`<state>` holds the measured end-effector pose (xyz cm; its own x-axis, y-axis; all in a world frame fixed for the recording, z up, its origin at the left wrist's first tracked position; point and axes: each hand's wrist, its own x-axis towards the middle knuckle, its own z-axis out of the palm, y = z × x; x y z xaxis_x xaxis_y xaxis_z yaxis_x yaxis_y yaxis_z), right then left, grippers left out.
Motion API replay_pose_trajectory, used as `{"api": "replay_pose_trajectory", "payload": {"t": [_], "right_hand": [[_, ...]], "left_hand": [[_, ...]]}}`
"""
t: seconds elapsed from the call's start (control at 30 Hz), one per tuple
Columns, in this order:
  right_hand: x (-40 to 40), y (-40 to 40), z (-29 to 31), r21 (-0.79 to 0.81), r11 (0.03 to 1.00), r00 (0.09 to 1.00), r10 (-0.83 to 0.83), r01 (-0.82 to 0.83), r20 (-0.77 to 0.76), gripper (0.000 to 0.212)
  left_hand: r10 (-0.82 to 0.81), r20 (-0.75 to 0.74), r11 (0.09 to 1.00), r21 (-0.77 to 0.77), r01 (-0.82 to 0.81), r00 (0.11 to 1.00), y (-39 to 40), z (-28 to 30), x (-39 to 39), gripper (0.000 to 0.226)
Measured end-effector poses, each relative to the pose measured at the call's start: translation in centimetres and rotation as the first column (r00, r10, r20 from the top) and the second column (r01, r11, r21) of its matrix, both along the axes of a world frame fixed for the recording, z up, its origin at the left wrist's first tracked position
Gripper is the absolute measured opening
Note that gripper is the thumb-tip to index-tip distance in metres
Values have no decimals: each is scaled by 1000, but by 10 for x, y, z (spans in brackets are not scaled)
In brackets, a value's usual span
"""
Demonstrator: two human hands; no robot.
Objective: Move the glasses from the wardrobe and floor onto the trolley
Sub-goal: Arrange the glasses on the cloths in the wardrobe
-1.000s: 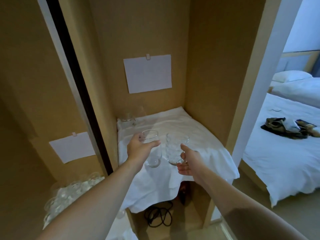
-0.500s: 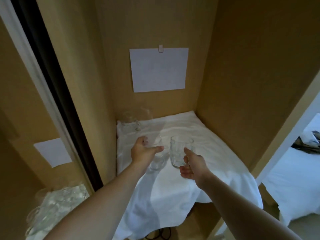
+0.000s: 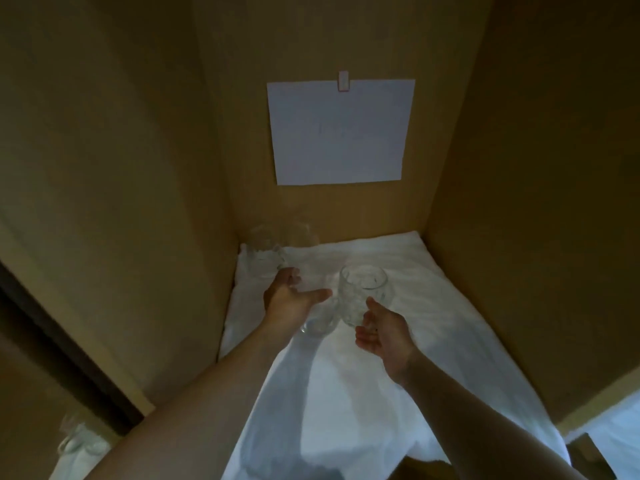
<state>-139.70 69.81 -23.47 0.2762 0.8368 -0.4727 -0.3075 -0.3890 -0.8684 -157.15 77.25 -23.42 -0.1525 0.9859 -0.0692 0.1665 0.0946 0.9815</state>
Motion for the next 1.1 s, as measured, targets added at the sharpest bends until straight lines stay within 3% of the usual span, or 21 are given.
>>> {"api": "replay_pose_trajectory", "payload": {"t": [0.13, 0.27, 0.37, 0.43, 0.5, 0.63, 0.73, 0.83, 1.1], "right_hand": [[20, 28, -3, 11, 997, 996, 82, -82, -21, 29], [46, 43, -9, 6, 974, 972, 228, -228, 52, 34], [66, 57, -22, 27, 985, 984, 170, -172, 53, 41], [75, 71, -28, 87, 992, 995, 87, -90, 46, 30], [82, 86, -33, 141, 983, 992, 112, -120, 64, 20], [103, 108, -49, 291, 874, 900, 428, -390, -79, 63], [110, 113, -58, 291, 770, 805, 594, -568, -1, 86], [103, 111, -62, 247, 759, 798, 581, -603, 161, 79], [84, 100, -50, 199, 880, 897, 396, -432, 195, 72]], "left_hand": [[32, 8, 999, -22, -32, 999, 21, 3, 16, 80], [101, -9, 995, -16, -101, 995, 41, 4, 29, 63], [126, -11, 992, -27, -126, 992, 50, 5, 33, 62], [146, 5, 989, -36, -145, 989, 53, 5, 35, 59], [164, 22, 985, -51, -163, 986, 55, 6, 36, 55], [179, -17, 982, -63, -180, 984, 53, 7, 38, 54], [165, -58, 984, -52, -168, 985, 52, 7, 41, 55], [150, -61, 988, -30, -152, 987, 49, 7, 43, 58], [80, -65, 996, -19, -82, 995, 49, 10, 43, 58]]}}
